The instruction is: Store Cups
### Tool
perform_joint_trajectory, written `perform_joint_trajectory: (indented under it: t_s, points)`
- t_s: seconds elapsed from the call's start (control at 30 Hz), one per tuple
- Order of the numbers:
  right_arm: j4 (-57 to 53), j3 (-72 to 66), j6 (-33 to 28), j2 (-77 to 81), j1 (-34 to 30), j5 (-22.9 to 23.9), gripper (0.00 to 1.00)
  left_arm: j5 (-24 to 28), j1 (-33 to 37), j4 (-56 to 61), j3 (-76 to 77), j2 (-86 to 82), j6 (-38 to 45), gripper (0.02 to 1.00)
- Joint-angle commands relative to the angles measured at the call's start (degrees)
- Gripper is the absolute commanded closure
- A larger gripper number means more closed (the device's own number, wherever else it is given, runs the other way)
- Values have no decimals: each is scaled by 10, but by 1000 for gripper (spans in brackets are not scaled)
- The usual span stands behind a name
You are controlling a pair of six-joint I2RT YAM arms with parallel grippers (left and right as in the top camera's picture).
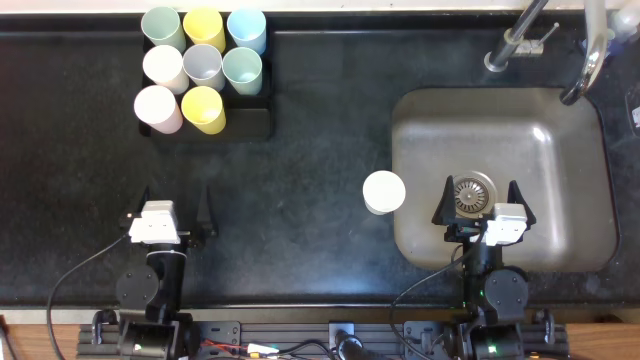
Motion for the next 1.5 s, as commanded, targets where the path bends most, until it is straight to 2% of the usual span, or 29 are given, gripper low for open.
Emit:
perform_joint_trajectory:
  t_s: [0.03, 0.67, 0.8, 0.9, 0.97, 1.13, 1.23, 1.33, 1.43, 1.5]
  points:
    - [4, -8, 0, -4, -1, -2, 3, 8, 2, -2, -1, -6, 15, 20]
    - [0, 5, -2, -2, -1, -4, 5, 8, 2, -2, -1, -6, 15, 20]
    - [-73, 106, -2, 46, 0, -63, 5, 8, 2, -2, -1, -6, 15, 20]
    - [-131, 235, -2, 142, 0, -130, 3, 8, 2, -2, -1, -6, 15, 20]
    - [-184, 336, -2, 229, 0, -154, 3, 8, 2, -2, -1, -6, 15, 20]
    - [-430, 584, -2, 463, 5, -154, 3, 8, 2, -2, -1, -6, 15, 20]
    - [-564, 679, -2, 594, 27, -136, 3, 8, 2, -2, -1, -6, 15, 20]
    - [-608, 721, -4, 698, 60, -100, 3, 8, 2, -2, -1, -6, 15, 20]
    - [-608, 727, -4, 766, 93, -58, 5, 8, 2, -2, -1, -6, 15, 20]
    - [-609, 727, -4, 796, 110, -47, 7, 8, 2, -2, -1, -6, 15, 20]
